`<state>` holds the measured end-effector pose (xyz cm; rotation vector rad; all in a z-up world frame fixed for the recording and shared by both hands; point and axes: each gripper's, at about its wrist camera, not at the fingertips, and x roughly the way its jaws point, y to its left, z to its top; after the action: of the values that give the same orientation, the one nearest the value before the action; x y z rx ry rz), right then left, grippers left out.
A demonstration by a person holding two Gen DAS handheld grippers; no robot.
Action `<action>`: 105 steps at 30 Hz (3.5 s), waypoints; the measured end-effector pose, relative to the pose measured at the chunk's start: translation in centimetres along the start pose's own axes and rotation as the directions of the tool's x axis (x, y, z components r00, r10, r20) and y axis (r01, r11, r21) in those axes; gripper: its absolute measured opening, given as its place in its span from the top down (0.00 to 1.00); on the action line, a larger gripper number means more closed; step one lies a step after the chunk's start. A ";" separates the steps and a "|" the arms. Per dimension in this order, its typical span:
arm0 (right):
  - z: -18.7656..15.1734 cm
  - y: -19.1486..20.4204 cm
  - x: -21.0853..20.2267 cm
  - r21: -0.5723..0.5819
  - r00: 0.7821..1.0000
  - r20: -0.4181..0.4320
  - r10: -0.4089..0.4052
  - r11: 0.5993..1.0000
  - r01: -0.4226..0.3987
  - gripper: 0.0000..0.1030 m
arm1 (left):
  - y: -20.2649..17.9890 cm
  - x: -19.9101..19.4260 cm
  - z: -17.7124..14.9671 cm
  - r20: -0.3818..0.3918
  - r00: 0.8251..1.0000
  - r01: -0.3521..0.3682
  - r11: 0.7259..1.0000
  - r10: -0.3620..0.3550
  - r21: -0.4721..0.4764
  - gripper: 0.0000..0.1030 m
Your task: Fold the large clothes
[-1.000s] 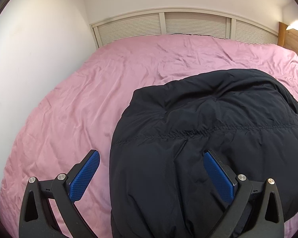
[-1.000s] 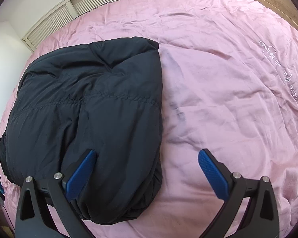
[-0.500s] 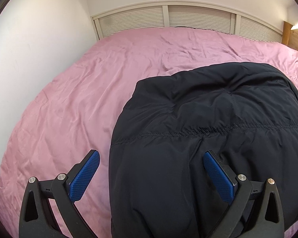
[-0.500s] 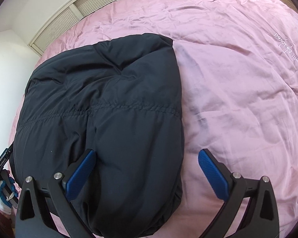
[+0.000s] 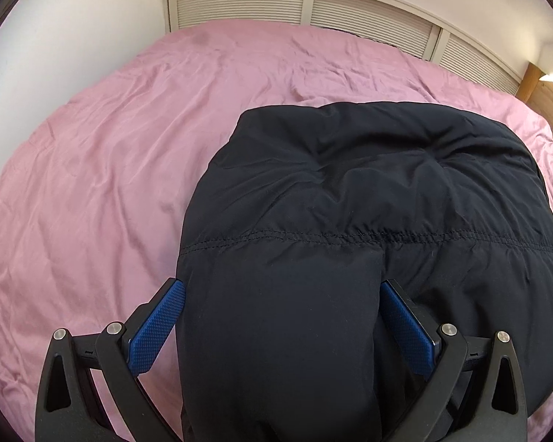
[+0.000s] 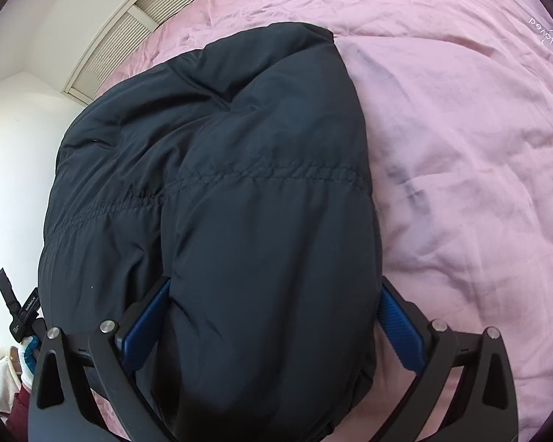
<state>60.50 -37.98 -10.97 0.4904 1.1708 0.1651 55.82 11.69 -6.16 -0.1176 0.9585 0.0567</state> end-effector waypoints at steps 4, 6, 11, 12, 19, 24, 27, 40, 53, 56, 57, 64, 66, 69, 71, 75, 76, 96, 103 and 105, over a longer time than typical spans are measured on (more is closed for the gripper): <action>-0.1 -0.5 0.7 0.012 0.999 -0.019 0.042 0.999 -0.042 0.00 | 1.2 0.9 -0.1 -0.047 0.995 0.085 0.995 -0.087 -0.045 0.01; 0.0 -1.1 1.0 0.022 0.997 -0.027 0.068 0.997 -0.068 0.00 | 1.9 1.5 -0.1 -0.071 0.987 0.136 0.987 -0.142 -0.086 0.01; 0.5 -2.3 2.2 0.038 0.988 -0.065 0.139 0.990 -0.137 0.00 | 3.2 2.9 -0.4 -0.118 0.962 0.229 0.962 -0.247 -0.147 0.01; 0.6 -2.4 2.5 0.039 0.986 -0.072 0.153 0.988 -0.151 0.00 | 3.2 3.2 -0.4 -0.126 0.957 0.243 0.958 -0.262 -0.150 0.01; 1.6 -3.1 4.6 0.064 0.958 -0.121 0.261 0.965 -0.255 0.00 | 3.9 5.7 -0.8 -0.183 0.903 0.347 0.911 -0.388 -0.222 0.01; 2.0 -3.8 6.0 0.080 0.934 -0.154 0.322 0.946 -0.313 0.00 | 4.4 7.5 -1.2 -0.211 0.859 0.404 0.871 -0.467 -0.280 0.01; 2.4 -4.1 7.0 0.092 0.921 -0.168 0.351 0.936 -0.340 0.00 | 4.4 8.8 -1.1 -0.221 0.845 0.417 0.858 -0.487 -0.299 0.01; 1.8 -5.6 8.5 0.116 0.893 -0.149 0.425 0.904 -0.411 0.00 | 5.2 12.2 -1.4 -0.208 0.804 0.453 0.801 -0.557 -0.393 0.01; 1.3 -4.3 8.6 0.135 0.879 -0.132 0.459 0.887 -0.442 0.00 | 5.3 12.1 -3.0 -0.182 0.836 0.420 0.817 -0.518 -0.396 0.03; 0.8 -4.1 8.3 0.156 0.869 -0.120 0.481 0.873 -0.462 0.04 | 5.0 11.6 -3.4 -0.175 0.830 0.429 0.807 -0.529 -0.405 0.14; 0.8 -4.0 8.5 0.163 0.864 -0.119 0.490 0.868 -0.470 0.09 | 5.0 11.3 -3.5 -0.171 0.823 0.439 0.798 -0.541 -0.412 0.22; 0.7 -1.9 7.3 0.129 0.846 -0.115 0.521 0.852 -0.507 0.53 | 2.7 8.3 -3.5 -0.141 0.811 0.482 0.786 -0.567 -0.386 0.70; 0.9 -1.0 6.1 0.095 0.854 -0.114 0.507 0.861 -0.499 0.62 | 1.9 6.6 -3.1 -0.100 0.806 0.511 0.770 -0.584 -0.383 0.74; 1.6 0.7 3.2 0.015 0.863 -0.101 0.495 0.868 -0.497 0.69 | 1.1 3.7 -2.6 -0.040 0.785 0.563 0.740 -0.618 -0.367 0.76; 2.0 1.9 1.1 -0.033 0.863 -0.087 0.498 0.864 -0.502 0.71 | 0.6 1.8 -2.2 -0.020 0.767 0.596 0.723 -0.641 -0.349 0.77; 2.0 3.2 -3.0 -0.094 0.861 -0.063 0.504 0.856 -0.508 0.73 | -0.5 -2.6 -1.6 0.000 0.737 0.650 0.708 -0.676 -0.276 0.79; 1.8 3.5 -4.0 -0.104 0.861 -0.059 0.505 0.855 -0.509 0.73 | -0.7 -3.7 -1.5 0.004 0.731 0.660 0.705 -0.682 -0.260 0.79; -6.9 -6.4 -3.3 0.062 0.949 -0.100 0.299 0.954 -0.294 0.52 | 5.4 -0.8 -10.8 -0.196 0.916 0.326 0.934 -0.350 -0.144 0.42; -7.0 -4.6 -3.1 -0.071 0.992 -0.109 0.059 0.995 -0.067 0.28 | 1.5 -3.9 -9.1 -0.169 0.973 0.154 0.987 -0.158 -0.034 0.26; -6.6 -3.6 -3.3 -0.086 0.992 -0.120 0.028 0.996 -0.039 0.27 | 0.7 -4.3 -9.3 -0.165 0.979 0.120 0.993 -0.119 -0.006 0.26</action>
<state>52.75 -40.48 -11.81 0.4270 1.2659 0.2770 45.71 11.20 -8.00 -0.1784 1.1150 -0.0669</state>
